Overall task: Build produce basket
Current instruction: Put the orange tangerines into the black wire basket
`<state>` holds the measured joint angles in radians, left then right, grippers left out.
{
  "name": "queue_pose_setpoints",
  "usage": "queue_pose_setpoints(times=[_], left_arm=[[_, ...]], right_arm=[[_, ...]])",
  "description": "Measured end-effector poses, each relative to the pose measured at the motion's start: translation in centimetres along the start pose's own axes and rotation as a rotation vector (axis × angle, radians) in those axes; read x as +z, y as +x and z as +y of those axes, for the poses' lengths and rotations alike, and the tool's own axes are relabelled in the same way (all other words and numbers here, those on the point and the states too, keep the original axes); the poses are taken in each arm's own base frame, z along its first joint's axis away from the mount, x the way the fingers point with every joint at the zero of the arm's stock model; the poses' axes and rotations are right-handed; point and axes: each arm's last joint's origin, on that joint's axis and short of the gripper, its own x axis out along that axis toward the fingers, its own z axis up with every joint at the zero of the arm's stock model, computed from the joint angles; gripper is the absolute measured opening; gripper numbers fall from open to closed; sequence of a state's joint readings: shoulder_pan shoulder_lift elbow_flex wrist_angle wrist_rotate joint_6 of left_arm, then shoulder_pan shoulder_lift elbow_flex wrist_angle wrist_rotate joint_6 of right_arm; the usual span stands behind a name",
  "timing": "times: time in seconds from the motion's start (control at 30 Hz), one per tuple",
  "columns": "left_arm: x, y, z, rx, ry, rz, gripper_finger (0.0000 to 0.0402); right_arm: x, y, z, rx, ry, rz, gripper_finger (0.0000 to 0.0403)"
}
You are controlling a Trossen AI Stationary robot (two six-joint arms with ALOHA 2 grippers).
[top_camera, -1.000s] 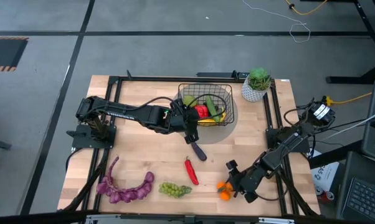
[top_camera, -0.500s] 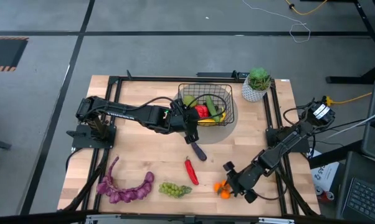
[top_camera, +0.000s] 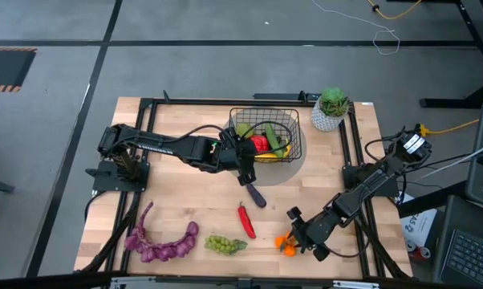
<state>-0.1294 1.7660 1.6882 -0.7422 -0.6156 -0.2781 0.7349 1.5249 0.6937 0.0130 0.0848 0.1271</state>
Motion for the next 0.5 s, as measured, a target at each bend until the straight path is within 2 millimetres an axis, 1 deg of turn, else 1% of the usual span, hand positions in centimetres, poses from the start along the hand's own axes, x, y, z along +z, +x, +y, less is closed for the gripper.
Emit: queue_pose_setpoints(times=[0.13, 0.27, 0.5], left_arm=[[0.0, 0.0, 0.0, 0.0, 0.0, 0.0, 0.0264], [-0.01, 0.01, 0.01, 0.0, 0.0, 0.0, 0.0264], [0.0, 0.0, 0.0, 0.0, 0.0, 0.0, 0.0264]], right_arm=[[-0.41, -0.01, -0.05, -0.007, 0.056, 0.043, 0.0155], [-0.82, -0.04, -0.11, -0.017, 0.116, 0.084, 0.0153], [-0.63, -0.02, -0.17, -0.042, 0.064, 0.061, 0.0152]])
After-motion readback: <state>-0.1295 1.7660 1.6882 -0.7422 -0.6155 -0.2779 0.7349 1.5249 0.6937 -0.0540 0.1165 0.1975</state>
